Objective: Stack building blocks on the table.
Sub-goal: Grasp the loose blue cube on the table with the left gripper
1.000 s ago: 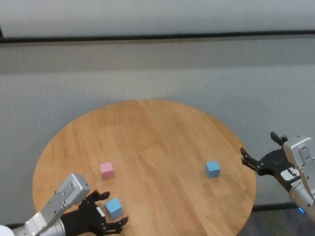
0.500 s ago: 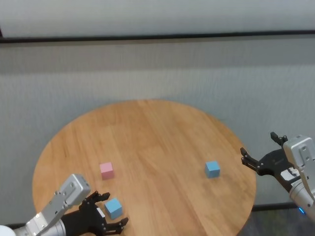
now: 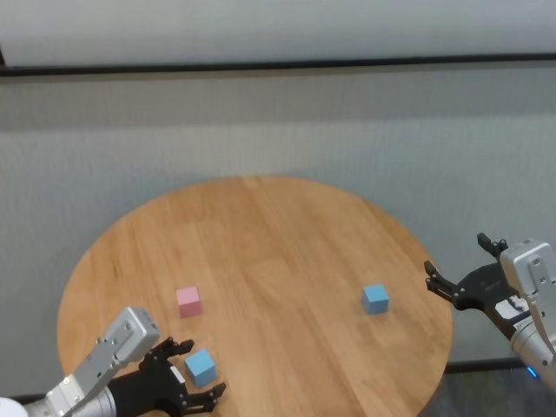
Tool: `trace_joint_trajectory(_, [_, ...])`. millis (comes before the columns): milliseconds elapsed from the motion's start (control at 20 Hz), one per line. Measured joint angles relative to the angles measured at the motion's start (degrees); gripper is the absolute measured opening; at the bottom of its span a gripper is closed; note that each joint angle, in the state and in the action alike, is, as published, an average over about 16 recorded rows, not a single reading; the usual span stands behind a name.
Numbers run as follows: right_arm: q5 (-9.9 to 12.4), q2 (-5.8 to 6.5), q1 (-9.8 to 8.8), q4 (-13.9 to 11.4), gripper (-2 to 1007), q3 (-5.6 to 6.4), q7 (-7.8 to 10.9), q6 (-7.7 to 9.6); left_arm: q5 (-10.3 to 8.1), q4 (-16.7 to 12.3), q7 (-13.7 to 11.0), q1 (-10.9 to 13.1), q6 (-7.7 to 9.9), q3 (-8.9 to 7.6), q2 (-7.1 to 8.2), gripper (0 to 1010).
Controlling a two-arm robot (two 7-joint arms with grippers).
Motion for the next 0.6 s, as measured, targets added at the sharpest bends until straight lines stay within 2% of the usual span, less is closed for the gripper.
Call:
trace_joint_trajectory(300, [0.0,0.0,0.0,0.0,1005,0.0,0.0,0.0,0.17,0.22,0.08,-0.06,-0.19,0.01,-0.05,842])
trace_joint_trajectory(600, [0.0,0.0,0.0,0.0,1005,0.0,0.0,0.0,0.36,0.36,0.13,-0.03,-0.24,0.01,-0.04,658])
